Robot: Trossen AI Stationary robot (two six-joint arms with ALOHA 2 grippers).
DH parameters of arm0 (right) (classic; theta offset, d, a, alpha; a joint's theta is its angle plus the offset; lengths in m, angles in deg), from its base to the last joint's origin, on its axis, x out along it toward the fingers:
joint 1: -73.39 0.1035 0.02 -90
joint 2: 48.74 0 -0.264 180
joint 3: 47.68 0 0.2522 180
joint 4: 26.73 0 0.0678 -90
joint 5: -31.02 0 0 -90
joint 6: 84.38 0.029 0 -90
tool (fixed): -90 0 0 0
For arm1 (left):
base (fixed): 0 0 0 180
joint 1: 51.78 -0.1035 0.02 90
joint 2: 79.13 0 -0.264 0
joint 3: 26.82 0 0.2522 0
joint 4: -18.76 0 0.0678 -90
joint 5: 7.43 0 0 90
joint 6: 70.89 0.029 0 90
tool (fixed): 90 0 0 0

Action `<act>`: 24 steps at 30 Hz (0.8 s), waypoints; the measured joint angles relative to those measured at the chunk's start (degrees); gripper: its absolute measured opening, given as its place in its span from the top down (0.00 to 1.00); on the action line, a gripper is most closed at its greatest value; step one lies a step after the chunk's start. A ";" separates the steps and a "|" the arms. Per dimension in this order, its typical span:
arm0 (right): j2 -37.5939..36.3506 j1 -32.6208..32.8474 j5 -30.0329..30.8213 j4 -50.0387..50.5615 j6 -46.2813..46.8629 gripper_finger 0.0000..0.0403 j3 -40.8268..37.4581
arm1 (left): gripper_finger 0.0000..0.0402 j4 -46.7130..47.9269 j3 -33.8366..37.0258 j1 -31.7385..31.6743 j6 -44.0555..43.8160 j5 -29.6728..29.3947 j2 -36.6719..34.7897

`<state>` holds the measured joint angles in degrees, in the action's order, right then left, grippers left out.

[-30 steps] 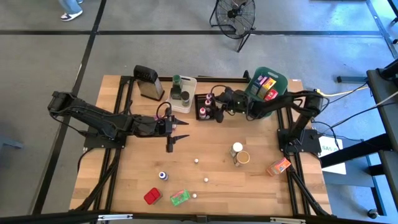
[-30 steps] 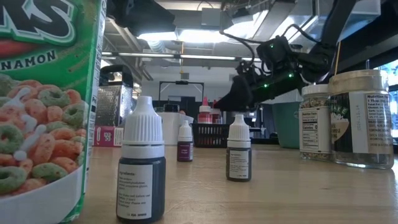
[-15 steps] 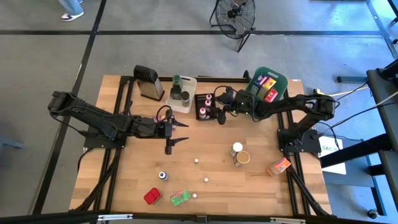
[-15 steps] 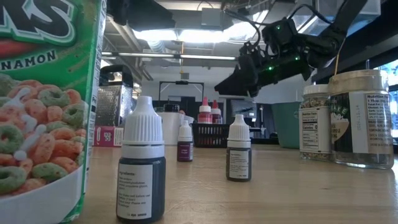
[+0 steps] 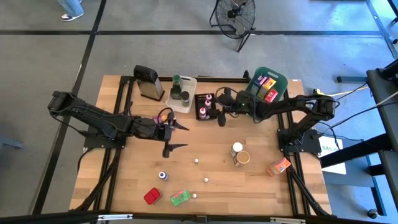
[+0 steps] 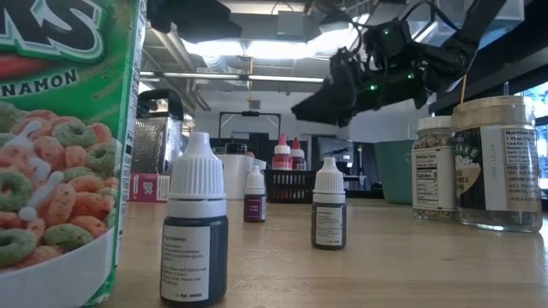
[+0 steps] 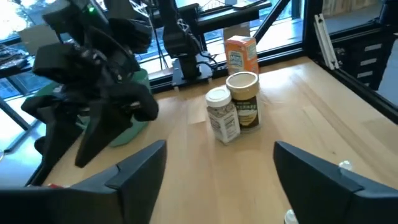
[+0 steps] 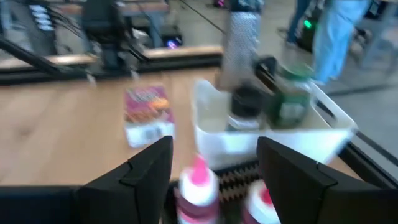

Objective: Pick & Place Kitchen Items
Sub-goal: Put the large blue food coloring bottle into the bin

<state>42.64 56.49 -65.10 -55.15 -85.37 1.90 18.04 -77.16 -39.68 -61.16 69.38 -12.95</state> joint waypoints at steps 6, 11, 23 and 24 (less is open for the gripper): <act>0.00 2.38 -3.36 -3.18 -2.96 0.41 0.00 | 0.16 0.40 0.00 0.50 0.05 -0.17 -0.33; -0.73 4.25 -3.59 -3.44 -5.25 0.41 0.03 | 0.15 18.65 -5.11 5.27 1.43 -1.18 -3.70; -5.63 7.44 -3.55 -2.13 -5.90 0.41 0.07 | 0.15 34.77 -16.11 18.69 -15.33 -3.39 -4.30; -6.11 7.87 -3.55 -1.89 -5.90 0.41 0.07 | 0.15 34.75 -16.11 19.54 -17.06 -2.50 -4.08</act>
<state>36.53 64.36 -68.65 -57.04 -91.27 1.96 52.79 -93.27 -20.14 -78.21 66.87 -17.03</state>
